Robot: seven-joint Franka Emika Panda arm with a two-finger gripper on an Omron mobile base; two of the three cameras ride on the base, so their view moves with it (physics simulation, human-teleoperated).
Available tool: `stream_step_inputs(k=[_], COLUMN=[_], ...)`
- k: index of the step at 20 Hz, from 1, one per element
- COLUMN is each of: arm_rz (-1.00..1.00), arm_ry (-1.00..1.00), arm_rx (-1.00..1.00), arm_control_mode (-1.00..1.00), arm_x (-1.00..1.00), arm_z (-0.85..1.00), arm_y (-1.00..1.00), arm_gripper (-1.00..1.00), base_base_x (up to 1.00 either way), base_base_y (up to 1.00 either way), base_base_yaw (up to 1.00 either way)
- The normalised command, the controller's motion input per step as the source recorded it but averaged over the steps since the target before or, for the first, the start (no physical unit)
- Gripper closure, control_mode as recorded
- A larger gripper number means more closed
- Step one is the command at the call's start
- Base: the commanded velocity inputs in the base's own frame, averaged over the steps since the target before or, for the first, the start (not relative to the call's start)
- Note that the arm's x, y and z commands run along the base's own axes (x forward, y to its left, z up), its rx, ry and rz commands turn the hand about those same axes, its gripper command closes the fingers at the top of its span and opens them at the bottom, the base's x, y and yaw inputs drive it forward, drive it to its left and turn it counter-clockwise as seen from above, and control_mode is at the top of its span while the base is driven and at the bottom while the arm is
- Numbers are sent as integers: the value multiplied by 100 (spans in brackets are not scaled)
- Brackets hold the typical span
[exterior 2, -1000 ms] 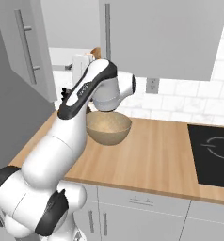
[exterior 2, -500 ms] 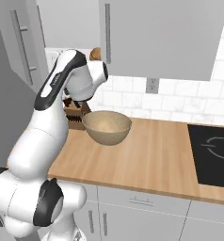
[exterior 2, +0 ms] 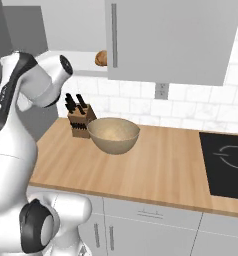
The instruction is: Open the cabinet, pick up the bread from the cabinet and place it in the basket. Then move the basket to the dining counter.
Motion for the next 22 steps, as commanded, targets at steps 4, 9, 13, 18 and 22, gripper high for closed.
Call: stream_step_inputs(k=[4, 9, 13, 18, 22], arm_rz=[0, 0, 0, 0, 0], arm_ry=[0, 1, 0, -8, -18], arm_rx=[-15, -1, 0, -2, -4], arm_control_mode=[-100, -100, -100, -100, -100], arm_x=[-31, -4, 4, 38, 43], arm_z=[0, -1, 0, -25, -31], arm_y=[100, 31, -34, -95, -88], arm_gripper=[-100, -100, -100, -100, -100], base_base_x=[0, 0, 0, 0, 0], base_base_y=[0, 0, 0, 0, 0], base_base_yaw=[0, 0, 0, 0, 0])
